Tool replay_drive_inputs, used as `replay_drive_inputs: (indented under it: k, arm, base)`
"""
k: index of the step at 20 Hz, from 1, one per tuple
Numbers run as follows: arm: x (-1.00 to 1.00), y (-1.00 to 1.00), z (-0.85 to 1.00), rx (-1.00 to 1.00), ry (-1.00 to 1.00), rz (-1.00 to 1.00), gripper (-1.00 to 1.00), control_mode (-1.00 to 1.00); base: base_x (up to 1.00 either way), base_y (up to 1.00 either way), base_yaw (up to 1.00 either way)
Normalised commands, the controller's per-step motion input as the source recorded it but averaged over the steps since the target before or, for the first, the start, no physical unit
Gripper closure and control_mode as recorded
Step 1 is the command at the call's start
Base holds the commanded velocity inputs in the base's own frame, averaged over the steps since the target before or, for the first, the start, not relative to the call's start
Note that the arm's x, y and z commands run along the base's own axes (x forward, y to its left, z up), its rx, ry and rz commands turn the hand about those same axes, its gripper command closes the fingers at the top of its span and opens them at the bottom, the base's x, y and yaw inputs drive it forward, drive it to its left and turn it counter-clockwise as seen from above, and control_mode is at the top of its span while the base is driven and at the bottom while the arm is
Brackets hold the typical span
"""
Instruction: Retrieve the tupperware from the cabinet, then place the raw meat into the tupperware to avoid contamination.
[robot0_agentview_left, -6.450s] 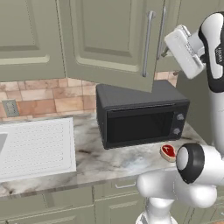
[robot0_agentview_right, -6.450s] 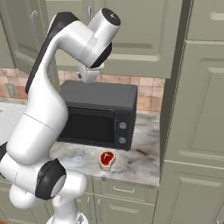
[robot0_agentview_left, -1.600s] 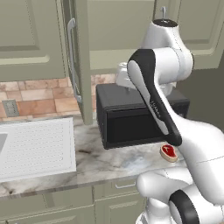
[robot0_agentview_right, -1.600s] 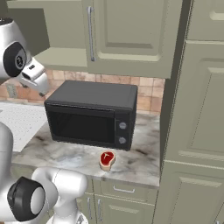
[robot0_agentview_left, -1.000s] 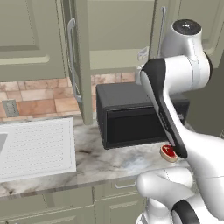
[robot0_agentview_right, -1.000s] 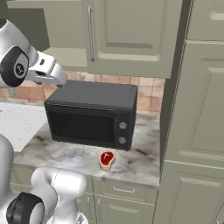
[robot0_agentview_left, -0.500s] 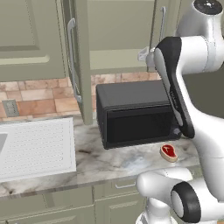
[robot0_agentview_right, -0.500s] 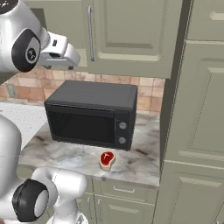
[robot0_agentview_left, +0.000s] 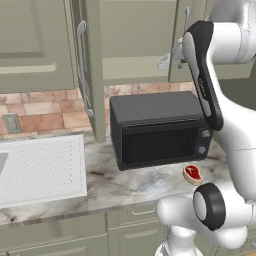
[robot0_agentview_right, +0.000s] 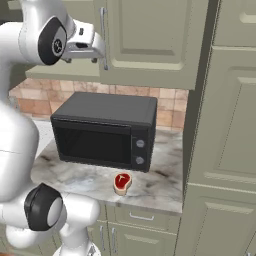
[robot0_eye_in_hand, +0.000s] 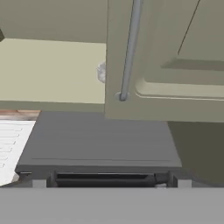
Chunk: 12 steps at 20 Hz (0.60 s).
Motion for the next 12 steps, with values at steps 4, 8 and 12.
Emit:
replay_drive_inputs:
  k: [4,8,12]
  arm:
    - [0.52,-0.12,0.03,-0.05,0.00,0.00,-1.00,-1.00]
    - [0.53,-0.03,0.05,-0.04,0.00,0.00,-1.00,-1.00]
    - [0.38,-0.04,0.03,-0.01,0.00,0.00,-1.00,-1.00]
  base:
    - [0.00,0.00,0.00]
    - [0.00,0.00,0.00]
    - [0.00,0.00,0.00]
